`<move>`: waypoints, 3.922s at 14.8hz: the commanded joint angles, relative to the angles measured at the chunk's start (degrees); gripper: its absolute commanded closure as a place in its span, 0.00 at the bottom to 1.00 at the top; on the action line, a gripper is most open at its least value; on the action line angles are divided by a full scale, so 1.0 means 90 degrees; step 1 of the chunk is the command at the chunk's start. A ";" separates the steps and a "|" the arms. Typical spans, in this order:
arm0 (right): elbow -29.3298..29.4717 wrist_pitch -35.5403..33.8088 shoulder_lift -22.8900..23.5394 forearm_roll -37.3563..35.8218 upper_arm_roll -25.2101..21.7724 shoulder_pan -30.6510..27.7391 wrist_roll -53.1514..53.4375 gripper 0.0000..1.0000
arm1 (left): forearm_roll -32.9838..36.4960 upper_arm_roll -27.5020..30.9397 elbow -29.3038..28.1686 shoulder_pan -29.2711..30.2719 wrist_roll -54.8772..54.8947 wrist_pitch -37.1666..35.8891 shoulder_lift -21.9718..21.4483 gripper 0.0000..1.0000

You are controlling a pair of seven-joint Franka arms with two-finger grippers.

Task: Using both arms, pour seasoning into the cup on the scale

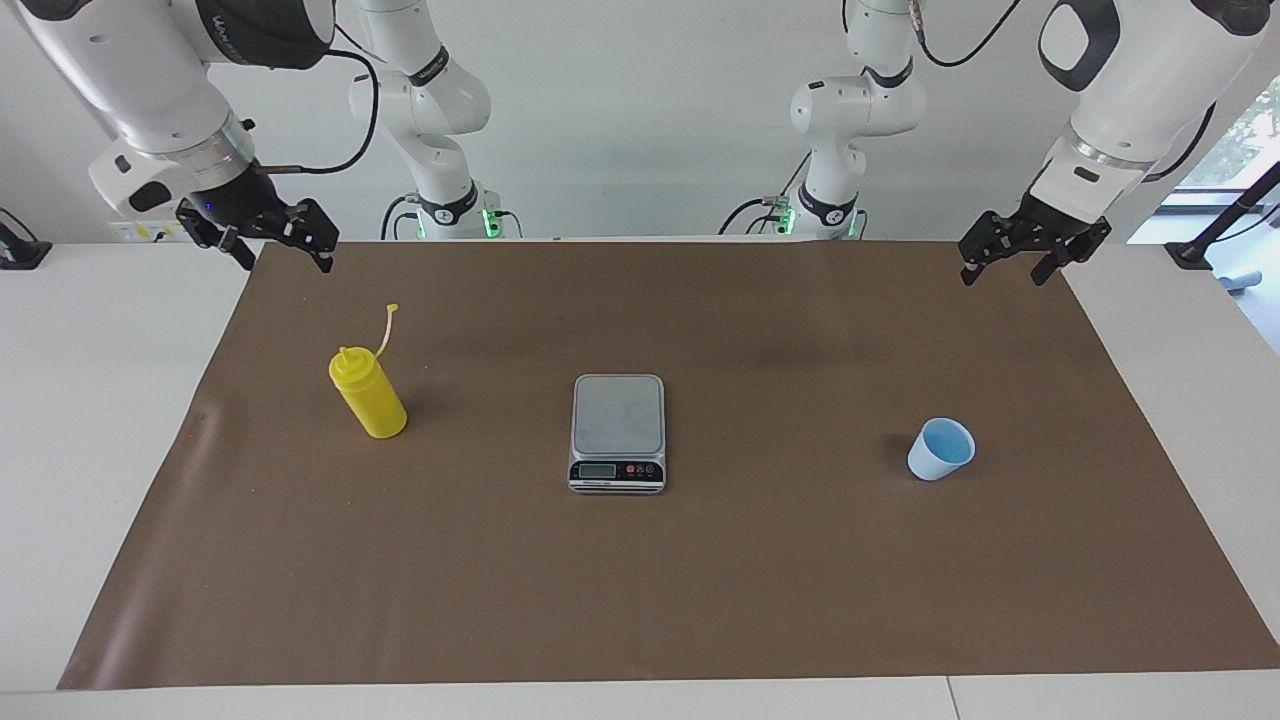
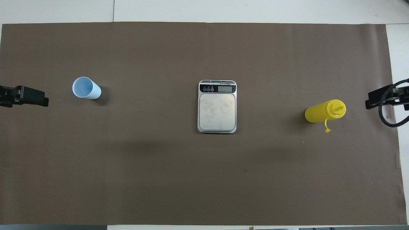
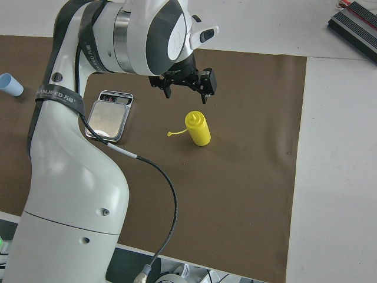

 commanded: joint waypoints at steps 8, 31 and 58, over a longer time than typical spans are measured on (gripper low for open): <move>-0.0105 0.0101 -0.0105 -0.0025 0.0050 -0.0076 0.0093 0.00 | 0.0033 0.0002 -0.0460 0.0030 0.0044 0.0357 -0.0271 0.00; -0.0963 0.0609 -0.0173 0.2745 0.0040 -0.1529 0.7339 0.00 | 0.0024 -0.0008 -0.2171 0.0411 -0.0034 0.5564 0.1935 0.01; -0.2253 0.1370 0.2376 0.5541 0.0060 -0.2743 0.4507 0.00 | 0.0629 -0.0037 -0.0895 -0.3709 -0.5647 0.3876 0.1767 1.00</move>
